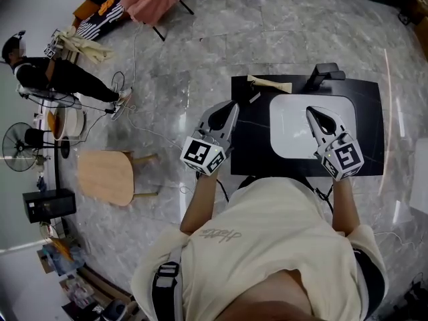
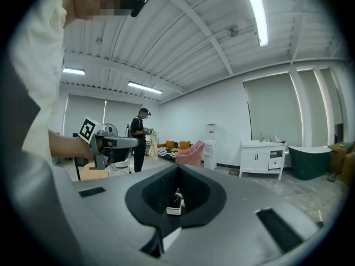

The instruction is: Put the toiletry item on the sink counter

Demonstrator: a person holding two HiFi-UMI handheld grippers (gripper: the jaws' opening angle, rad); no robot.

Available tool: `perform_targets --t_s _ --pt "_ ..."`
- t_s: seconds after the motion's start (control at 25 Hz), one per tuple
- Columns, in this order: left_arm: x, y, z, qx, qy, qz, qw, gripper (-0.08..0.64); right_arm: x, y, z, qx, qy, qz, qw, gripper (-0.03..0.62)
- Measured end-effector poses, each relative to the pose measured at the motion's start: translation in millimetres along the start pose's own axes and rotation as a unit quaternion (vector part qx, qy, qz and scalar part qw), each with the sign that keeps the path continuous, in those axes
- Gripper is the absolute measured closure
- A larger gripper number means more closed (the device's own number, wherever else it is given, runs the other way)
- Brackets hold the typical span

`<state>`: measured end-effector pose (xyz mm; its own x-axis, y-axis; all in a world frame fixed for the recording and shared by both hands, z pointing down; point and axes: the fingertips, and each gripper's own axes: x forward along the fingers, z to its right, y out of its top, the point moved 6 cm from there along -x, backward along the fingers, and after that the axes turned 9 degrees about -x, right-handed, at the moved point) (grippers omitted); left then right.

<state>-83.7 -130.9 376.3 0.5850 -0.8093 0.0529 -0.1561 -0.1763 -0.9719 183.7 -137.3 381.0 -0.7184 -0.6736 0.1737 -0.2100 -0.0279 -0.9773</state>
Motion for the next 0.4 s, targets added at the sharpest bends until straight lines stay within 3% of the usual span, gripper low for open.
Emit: perform_targets --t_s 0.4 --pt "-9.2 -4.3 -5.6 -0.004 0.011 0.000 0.9999 0.557 -2.5 2.9 -0.7 -0.008 -0.001 0.002 1.000 0.597"
